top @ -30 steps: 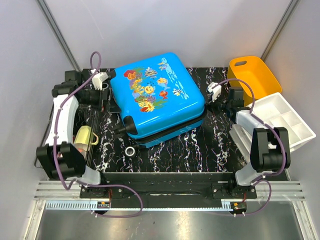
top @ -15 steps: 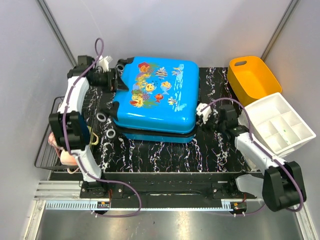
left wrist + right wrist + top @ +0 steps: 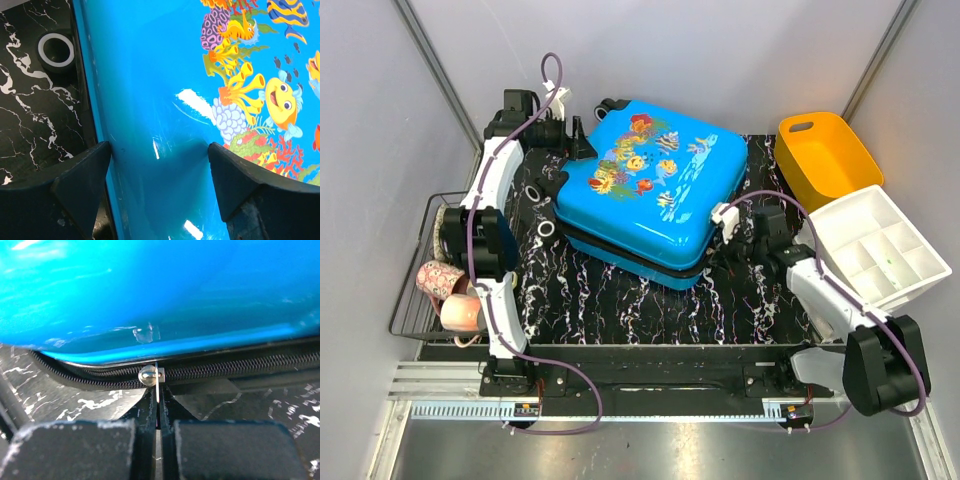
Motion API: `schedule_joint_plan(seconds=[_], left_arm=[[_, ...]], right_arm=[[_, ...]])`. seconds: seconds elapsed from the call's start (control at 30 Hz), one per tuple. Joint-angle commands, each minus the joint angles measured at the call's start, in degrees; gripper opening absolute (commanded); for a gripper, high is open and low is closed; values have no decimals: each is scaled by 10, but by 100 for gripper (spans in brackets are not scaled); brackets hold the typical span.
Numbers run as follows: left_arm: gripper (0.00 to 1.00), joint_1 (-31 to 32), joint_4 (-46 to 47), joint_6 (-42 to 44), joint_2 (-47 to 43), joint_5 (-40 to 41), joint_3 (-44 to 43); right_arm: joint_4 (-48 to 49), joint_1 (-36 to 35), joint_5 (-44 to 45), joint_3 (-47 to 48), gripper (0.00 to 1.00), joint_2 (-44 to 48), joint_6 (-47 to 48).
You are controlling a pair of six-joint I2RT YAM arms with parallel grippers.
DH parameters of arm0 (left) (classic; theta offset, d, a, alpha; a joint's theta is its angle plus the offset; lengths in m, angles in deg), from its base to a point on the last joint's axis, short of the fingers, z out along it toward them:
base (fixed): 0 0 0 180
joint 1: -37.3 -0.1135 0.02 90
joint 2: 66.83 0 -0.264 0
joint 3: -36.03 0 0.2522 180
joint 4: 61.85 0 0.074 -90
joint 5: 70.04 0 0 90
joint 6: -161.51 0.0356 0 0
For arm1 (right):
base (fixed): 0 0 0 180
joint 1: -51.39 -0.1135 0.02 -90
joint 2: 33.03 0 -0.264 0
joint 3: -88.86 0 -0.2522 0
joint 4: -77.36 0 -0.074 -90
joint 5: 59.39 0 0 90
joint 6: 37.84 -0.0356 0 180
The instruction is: Open, take out, and arrange the luggage
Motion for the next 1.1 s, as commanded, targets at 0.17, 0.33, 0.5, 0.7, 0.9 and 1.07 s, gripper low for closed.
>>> schedule_joint_plan(seconds=[0.17, 0.33, 0.5, 0.7, 0.9, 1.07], left_arm=[[82, -35, -56, 50, 14, 35, 2], [99, -57, -40, -63, -61, 57, -22], [99, -118, -9, -225, -208, 106, 95], [99, -183, 19, -304, -337, 113, 282], [99, -183, 17, -410, -346, 135, 346], [99, -171, 79, -458, -328, 167, 376]], right_arm=[[118, 67, 82, 64, 0, -44, -34], [128, 65, 33, 59, 0, -55, -61], [131, 53, 15, 52, 0, -56, -65], [127, 3, 12, 40, 0, -41, -62], [116, -45, 12, 31, 0, -20, -58], [110, -66, 23, 30, 0, -10, -59]])
